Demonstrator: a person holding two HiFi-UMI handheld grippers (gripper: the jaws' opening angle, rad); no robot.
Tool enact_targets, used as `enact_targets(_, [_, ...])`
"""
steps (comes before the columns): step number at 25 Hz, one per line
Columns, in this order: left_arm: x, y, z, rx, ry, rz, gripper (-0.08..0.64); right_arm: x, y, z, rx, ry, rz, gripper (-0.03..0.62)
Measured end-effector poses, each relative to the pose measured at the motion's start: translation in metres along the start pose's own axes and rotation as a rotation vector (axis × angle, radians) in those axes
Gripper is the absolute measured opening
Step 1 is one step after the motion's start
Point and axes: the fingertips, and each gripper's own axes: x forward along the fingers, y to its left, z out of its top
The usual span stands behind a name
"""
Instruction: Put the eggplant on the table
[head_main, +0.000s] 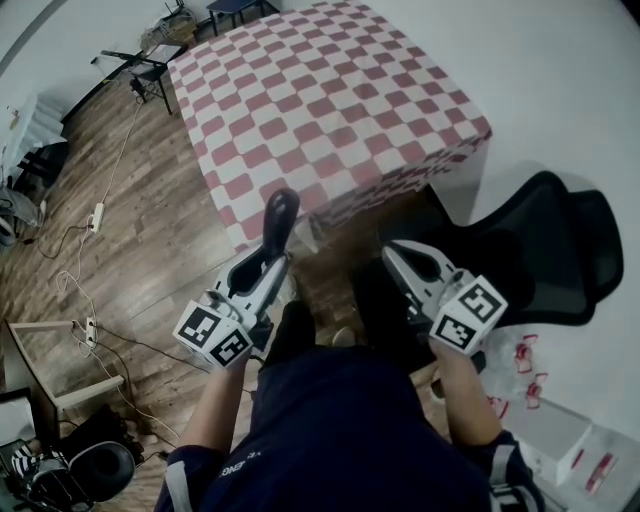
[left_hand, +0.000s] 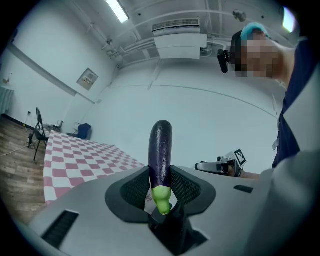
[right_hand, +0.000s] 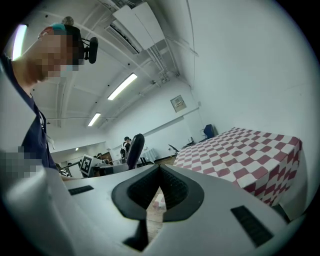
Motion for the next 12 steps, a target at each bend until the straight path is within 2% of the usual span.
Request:
enact_targets(5, [0.025, 0.055, 0.015, -0.012, 0.008, -0.012, 0.146, 0.047, -0.03, 0.006, 0.029, 0.011, -0.035, 0.01])
enact_targets(12, [0.047, 0.162, 0.041, -0.047, 0.038, -0.009, 0.146, 0.17, -0.042, 0.025, 0.045, 0.048, -0.022, 0.011])
